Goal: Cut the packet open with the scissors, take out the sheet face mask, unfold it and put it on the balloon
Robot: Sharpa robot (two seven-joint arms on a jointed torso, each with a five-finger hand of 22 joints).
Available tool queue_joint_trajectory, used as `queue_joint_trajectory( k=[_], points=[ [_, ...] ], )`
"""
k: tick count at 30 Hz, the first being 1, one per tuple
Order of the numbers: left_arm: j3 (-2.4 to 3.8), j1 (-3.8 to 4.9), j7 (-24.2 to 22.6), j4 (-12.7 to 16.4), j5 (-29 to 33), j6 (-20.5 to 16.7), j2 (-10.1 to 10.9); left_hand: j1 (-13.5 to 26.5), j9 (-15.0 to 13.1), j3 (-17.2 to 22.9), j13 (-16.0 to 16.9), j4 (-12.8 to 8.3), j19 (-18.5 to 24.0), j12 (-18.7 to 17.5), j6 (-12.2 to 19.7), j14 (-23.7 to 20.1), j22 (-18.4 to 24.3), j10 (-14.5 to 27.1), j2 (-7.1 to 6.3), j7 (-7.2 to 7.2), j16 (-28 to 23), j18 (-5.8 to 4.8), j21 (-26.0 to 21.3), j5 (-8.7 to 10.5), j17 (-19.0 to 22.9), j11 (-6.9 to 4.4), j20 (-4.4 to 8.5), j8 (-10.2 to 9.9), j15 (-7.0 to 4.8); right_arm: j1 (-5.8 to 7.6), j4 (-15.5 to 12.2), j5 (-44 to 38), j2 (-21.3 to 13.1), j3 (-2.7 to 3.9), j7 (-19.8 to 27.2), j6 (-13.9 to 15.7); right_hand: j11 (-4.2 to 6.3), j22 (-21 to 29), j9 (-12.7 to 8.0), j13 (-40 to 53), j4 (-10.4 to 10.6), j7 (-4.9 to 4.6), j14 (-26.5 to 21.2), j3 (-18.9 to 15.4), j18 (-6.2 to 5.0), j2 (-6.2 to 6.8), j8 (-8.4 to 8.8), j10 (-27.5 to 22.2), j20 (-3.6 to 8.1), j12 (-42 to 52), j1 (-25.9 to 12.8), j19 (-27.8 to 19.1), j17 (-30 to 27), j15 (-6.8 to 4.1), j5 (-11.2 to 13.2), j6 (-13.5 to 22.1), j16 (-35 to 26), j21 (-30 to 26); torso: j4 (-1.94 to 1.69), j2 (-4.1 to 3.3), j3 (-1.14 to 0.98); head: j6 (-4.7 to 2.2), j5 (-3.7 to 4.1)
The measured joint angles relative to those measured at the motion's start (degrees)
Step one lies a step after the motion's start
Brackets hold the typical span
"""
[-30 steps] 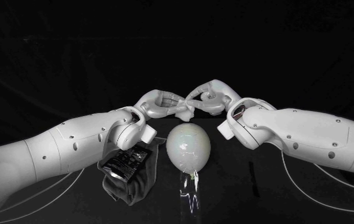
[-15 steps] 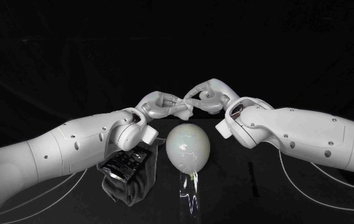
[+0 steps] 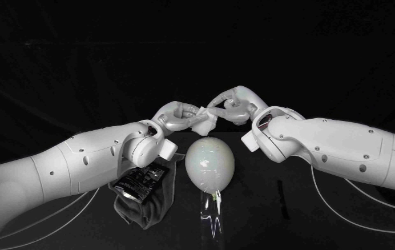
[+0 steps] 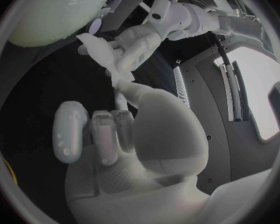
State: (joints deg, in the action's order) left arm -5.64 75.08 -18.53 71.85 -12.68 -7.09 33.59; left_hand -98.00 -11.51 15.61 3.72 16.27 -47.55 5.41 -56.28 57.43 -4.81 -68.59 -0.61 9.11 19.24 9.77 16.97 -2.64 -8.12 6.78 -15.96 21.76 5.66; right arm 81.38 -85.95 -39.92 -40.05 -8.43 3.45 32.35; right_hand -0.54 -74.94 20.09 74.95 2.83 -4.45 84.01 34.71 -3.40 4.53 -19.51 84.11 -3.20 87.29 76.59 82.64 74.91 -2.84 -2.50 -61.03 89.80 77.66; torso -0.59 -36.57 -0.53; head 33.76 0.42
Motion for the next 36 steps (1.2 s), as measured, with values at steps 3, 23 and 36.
queue_joint_trajectory(
  k=[3, 23, 36],
  points=[
    [0.01, 0.00, 0.0, 0.0, 1.1, 0.0, 0.0, 0.0, -0.1, 0.9, -0.1, -0.2, -0.1, -0.3, 0.0, 0.1, 0.0, -0.3, -0.01, -0.01, 0.0, 0.00, 0.0, 0.03, -0.2, -0.33, 0.08, 0.4, -0.12, 0.04, 0.6, 0.8, 0.2, 0.00, 0.2, -0.1, -0.51, 0.0, 3.1, 0.0, 0.2, -0.78, -0.1, 0.2, 0.01, -0.02, 0.44, -0.2, -0.32, -5.4, -0.5, -2.3, 0.0, 0.27, 0.1, 2.6, 0.0, -4.3, 0.01, 0.01, -0.01, -0.06, -0.02],
    [0.01, -0.01, -0.1, 0.1, 7.1, -0.5, 0.5, 1.7, -0.4, 5.7, -0.1, -0.8, -0.7, -1.4, 0.1, 0.9, -0.1, -1.4, -1.75, -0.10, -1.3, -0.04, 0.3, 0.01, -1.2, -0.32, 0.29, 1.5, -0.12, 0.36, 1.3, 15.3, -3.2, -0.27, 4.4, -0.8, -5.41, 16.1, 3.5, -22.1, 13.1, -5.80, -21.6, -14.8, -6.37, 3.80, 4.10, -29.8, -5.52, -48.1, -6.5, -29.1, -29.7, 5.40, -0.5, 13.0, -28.5, -47.9, 0.04, 0.02, 0.01, -0.59, 0.30],
    [0.19, -0.01, -0.1, 0.7, 10.0, -1.4, 1.3, 2.3, -0.4, 7.0, 0.0, -1.2, -0.9, -1.4, 0.4, 1.4, -0.1, -1.8, -2.11, 0.00, -1.5, -0.07, 0.5, 0.01, -1.5, -0.33, 0.50, 1.8, -0.14, -2.58, -1.6, 20.4, -6.4, -0.95, 7.3, -1.5, -4.38, 18.0, 2.7, -27.7, 12.6, -5.05, -12.9, -17.6, -6.33, 2.74, 1.55, -25.5, -4.56, -46.8, -0.4, -25.0, -19.7, 4.23, -0.8, 11.0, -20.9, -48.9, 0.09, -0.04, -0.05, -0.87, 0.56]
  ],
)
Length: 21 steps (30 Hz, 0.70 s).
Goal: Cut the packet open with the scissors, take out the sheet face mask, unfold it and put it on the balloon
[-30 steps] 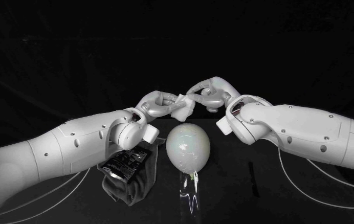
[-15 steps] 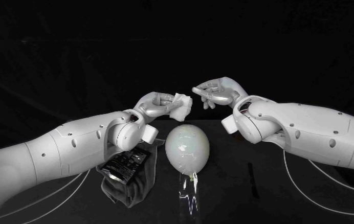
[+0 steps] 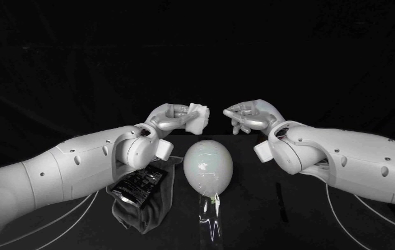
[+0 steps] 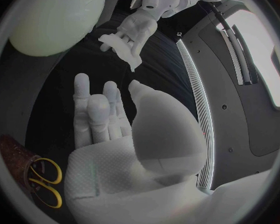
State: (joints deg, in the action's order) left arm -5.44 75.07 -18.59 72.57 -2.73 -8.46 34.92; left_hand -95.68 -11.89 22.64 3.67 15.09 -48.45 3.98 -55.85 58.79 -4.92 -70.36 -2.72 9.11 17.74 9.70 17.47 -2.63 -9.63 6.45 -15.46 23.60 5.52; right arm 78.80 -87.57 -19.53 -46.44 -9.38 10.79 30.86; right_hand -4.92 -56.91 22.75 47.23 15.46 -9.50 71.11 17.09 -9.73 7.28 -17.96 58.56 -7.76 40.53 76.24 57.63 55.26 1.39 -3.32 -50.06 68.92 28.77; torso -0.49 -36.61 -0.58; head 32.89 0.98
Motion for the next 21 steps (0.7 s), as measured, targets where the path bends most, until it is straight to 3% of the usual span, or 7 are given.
queue_joint_trajectory(
  k=[7, 14, 21],
  points=[
    [0.08, 0.00, 0.0, 0.5, 0.9, -0.2, 0.2, 0.6, -0.8, 0.9, 0.0, -0.1, -0.3, 0.0, 0.0, 0.1, -0.1, 0.0, -0.39, 0.00, -0.3, -0.02, 0.1, 0.01, -0.2, 0.00, -0.11, 0.3, -0.09, -1.35, 0.2, 1.1, 1.4, -0.13, 1.6, -1.2, 0.36, -3.4, -1.6, 4.8, -0.6, 0.38, 6.2, -2.0, 0.02, -0.13, -0.22, 2.9, 0.58, 8.8, 3.0, 1.5, 11.1, -0.36, 0.0, -0.4, 9.3, 3.9, -0.01, 0.00, -0.01, 0.01, 0.12],
    [0.13, 0.00, 0.1, 0.6, 1.3, -0.3, 0.2, 0.7, -0.8, 1.1, 0.0, -0.3, -0.4, 0.0, 0.0, 0.2, -0.1, 0.0, -0.49, 0.00, -0.3, -0.04, 0.2, 0.12, -0.3, 0.00, -0.01, 0.3, -0.19, -1.76, 0.9, 1.3, 3.4, -0.14, 2.8, -1.8, 0.42, -8.1, -2.7, 9.7, -0.8, 0.46, 8.0, -3.1, 0.06, -0.71, -0.21, 5.8, 0.53, 15.6, 4.2, 4.2, 15.0, -0.38, 0.0, -0.5, 12.4, 10.7, -0.12, 0.01, 0.00, 0.15, 0.24],
    [0.18, 0.00, 0.1, 0.7, 1.4, -0.5, 0.2, 0.9, -0.8, 1.5, 0.0, -0.4, -0.4, 0.0, 0.2, 0.2, -0.1, 0.0, -0.70, 0.00, -0.5, -0.06, 0.2, 0.21, -0.4, 0.01, -0.01, 0.3, -0.18, -1.93, 1.4, 1.3, 4.9, -0.14, 3.7, -2.0, 0.39, -9.7, -3.3, 11.1, -1.2, 0.50, 8.4, -3.5, 0.10, -0.74, -0.21, 6.5, 0.58, 17.6, 5.2, 4.6, 16.0, -0.38, 0.0, -0.5, 13.3, 13.0, -0.14, 0.00, 0.02, 0.29, 0.32]
  ],
)
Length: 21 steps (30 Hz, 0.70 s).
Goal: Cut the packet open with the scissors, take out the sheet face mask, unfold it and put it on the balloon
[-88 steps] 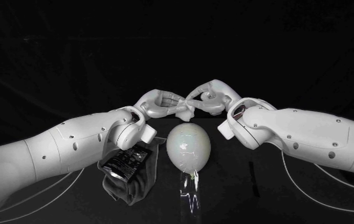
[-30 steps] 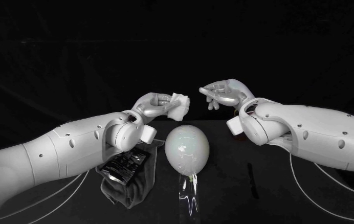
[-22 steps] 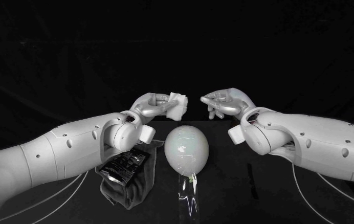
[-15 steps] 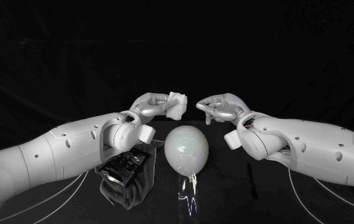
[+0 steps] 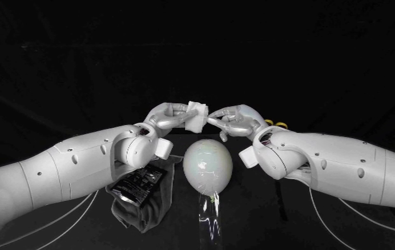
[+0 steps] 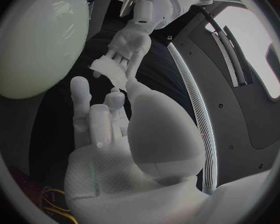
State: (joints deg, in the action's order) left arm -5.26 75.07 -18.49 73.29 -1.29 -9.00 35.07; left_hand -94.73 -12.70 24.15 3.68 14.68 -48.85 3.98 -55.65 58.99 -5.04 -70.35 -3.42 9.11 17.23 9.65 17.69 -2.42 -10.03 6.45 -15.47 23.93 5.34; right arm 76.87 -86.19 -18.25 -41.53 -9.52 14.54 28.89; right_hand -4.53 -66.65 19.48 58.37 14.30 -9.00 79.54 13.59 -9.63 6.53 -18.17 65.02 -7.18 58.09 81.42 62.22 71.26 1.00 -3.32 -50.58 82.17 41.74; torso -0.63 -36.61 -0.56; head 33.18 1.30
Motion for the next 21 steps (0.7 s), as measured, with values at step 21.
queue_joint_trajectory(
  k=[21],
  points=[
    [0.06, 0.00, 0.1, 0.4, 0.1, -0.2, 0.0, 0.6, 0.0, 0.7, 0.0, -0.4, -0.2, 0.0, 0.1, 0.4, -0.1, -0.2, -0.14, -0.08, 0.0, -0.42, 0.2, -0.21, -0.2, -0.22, 0.21, 0.3, 0.00, -0.06, 1.3, -0.1, 1.3, 0.01, 1.5, 0.8, -0.29, -2.4, -1.1, 1.5, -0.7, -0.08, 0.7, 0.1, 0.42, -0.80, 0.23, 0.7, -0.19, 2.3, 2.0, 0.5, 1.5, 0.32, 0.0, -0.3, 1.2, 3.0, 0.06, 0.05, 0.01, -0.03, -0.07]
  ],
)
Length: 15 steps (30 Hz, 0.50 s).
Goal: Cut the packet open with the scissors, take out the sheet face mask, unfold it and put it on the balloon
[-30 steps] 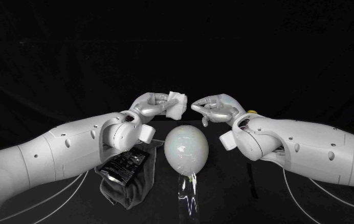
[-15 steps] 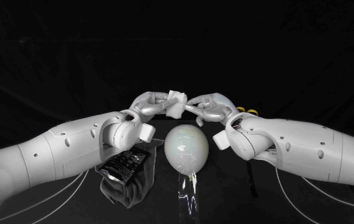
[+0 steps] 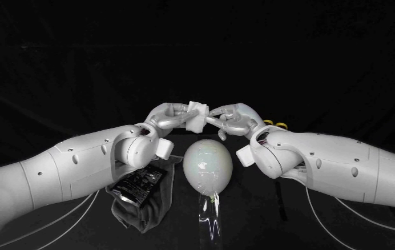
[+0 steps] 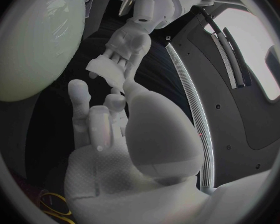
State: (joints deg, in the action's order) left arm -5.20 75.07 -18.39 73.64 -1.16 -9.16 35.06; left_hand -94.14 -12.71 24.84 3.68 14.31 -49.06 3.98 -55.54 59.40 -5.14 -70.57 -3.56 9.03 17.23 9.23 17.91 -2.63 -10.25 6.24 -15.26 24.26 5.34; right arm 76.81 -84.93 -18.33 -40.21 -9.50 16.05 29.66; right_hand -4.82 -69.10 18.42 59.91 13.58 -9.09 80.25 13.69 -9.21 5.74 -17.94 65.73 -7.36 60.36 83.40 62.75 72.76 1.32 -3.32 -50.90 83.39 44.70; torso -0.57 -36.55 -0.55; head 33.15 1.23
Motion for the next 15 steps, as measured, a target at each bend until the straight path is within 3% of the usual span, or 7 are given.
queue_joint_trajectory(
  k=[6, 12, 15],
  points=[
    [0.01, 0.00, 0.0, 0.2, 0.0, 0.0, 0.0, 0.1, 0.0, 0.2, 0.0, -0.2, 0.0, 0.0, 0.0, 0.0, -0.1, -0.2, -0.08, 0.00, -0.2, 0.00, 0.2, 0.00, -0.1, 0.20, 0.00, 0.0, 0.00, 0.00, 0.4, 0.0, 0.0, 0.00, 0.1, 0.3, 0.00, 0.0, -0.2, -0.4, 0.0, 0.01, 0.0, 0.0, 0.03, 0.00, 0.23, 0.0, 0.00, 0.0, 0.0, 0.0, -0.4, 0.00, 0.0, 0.0, 0.0, -0.1, 0.00, 0.01, 0.00, -0.01, 0.04],
    [0.02, 0.00, 0.0, 0.2, 0.0, 0.0, 0.1, 0.2, 0.0, 0.5, 0.0, -0.2, 0.0, 0.0, 0.0, 0.0, -0.1, -0.2, -0.24, 0.00, -0.2, -0.02, 0.2, 0.00, -0.2, 0.21, 0.00, 0.0, 0.00, -0.01, 0.6, -0.1, 0.1, 0.00, 0.2, 0.6, -0.69, 0.0, -1.1, -2.9, -0.1, -1.28, -1.0, -0.4, 0.41, 0.00, 1.22, -3.1, -0.33, -2.2, 0.0, -1.0, -2.2, 0.50, 0.0, 1.3, -0.3, -0.8, -0.01, 0.01, 0.00, -0.04, 0.04],
    [0.02, 0.00, 0.0, 0.2, 0.0, 0.0, 0.1, 0.3, 0.0, 0.5, 0.0, -0.2, 0.0, 0.0, 0.0, 0.0, -0.1, -0.2, -0.31, 0.00, -0.2, -0.02, 0.2, 0.00, -0.2, 0.21, 0.00, 0.0, 0.00, -0.01, 0.6, -0.1, 0.1, 0.01, 0.3, 0.6, -0.83, -0.2, -1.3, -3.4, 0.0, -1.17, -1.4, -0.8, 0.43, -0.01, 1.45, -3.7, -0.54, -2.4, 0.0, -1.2, -2.5, 0.72, 0.0, 1.6, -0.5, -0.8, -0.02, 0.01, 0.01, -0.05, 0.04]
  ],
)
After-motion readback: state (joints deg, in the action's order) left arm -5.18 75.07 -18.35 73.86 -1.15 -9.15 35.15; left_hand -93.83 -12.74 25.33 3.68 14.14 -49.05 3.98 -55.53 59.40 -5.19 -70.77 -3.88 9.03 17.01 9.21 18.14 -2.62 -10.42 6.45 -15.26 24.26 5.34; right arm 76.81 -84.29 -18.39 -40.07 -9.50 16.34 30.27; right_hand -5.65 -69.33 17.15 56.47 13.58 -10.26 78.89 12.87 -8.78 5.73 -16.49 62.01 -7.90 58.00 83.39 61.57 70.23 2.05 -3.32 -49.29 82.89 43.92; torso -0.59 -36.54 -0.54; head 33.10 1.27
